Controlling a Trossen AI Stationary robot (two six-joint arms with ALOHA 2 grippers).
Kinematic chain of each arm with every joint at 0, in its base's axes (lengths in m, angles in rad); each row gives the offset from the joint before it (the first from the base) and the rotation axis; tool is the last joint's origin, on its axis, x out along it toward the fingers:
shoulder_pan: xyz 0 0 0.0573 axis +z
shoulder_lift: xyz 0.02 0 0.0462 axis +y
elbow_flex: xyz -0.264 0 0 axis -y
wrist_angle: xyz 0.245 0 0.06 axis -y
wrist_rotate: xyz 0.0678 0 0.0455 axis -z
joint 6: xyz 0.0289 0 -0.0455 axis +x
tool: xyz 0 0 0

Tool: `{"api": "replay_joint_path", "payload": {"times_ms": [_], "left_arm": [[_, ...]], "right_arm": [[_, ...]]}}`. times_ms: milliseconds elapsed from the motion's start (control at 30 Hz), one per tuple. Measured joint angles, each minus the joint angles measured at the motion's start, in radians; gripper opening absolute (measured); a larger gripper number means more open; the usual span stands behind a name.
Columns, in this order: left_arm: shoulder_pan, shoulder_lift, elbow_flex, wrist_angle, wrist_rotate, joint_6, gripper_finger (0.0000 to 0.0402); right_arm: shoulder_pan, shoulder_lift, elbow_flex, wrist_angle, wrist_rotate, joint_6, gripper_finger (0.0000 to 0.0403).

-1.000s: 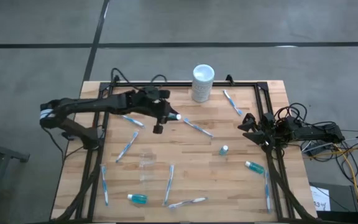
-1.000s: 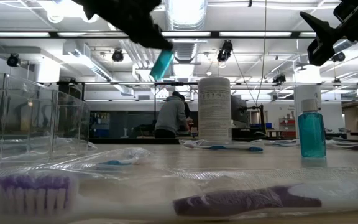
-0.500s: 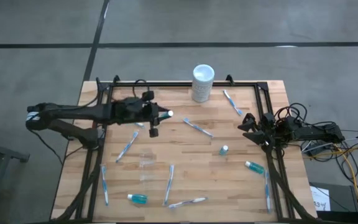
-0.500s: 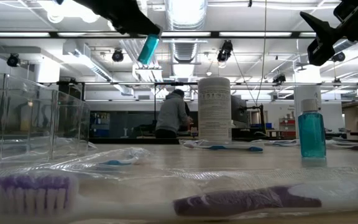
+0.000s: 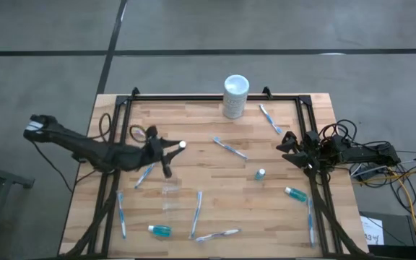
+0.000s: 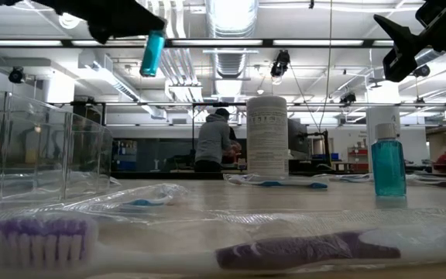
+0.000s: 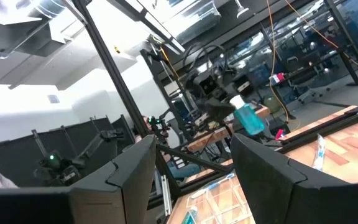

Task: Pick & Place toothbrushing station
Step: Put the blue mouthwash bottle into the transparent organizer

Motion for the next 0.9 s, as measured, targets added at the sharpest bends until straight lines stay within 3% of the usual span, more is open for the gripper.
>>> {"api": "replay_joint_path", "payload": {"times_ms": [333, 900], "left_arm": [[-0.163, 0.004, -0.033, 0.056, -0.027, -0.118, 0.0103], [-0.382, 0.09, -0.034, -0.089, -0.077, -0.502, 0.0103]], "right_arm": [[0.0, 0.0, 0.0, 0.0, 0.0, 0.0, 0.0206], [0.0, 0.0, 0.0, 0.0, 0.0, 0.0, 0.0206]]}}
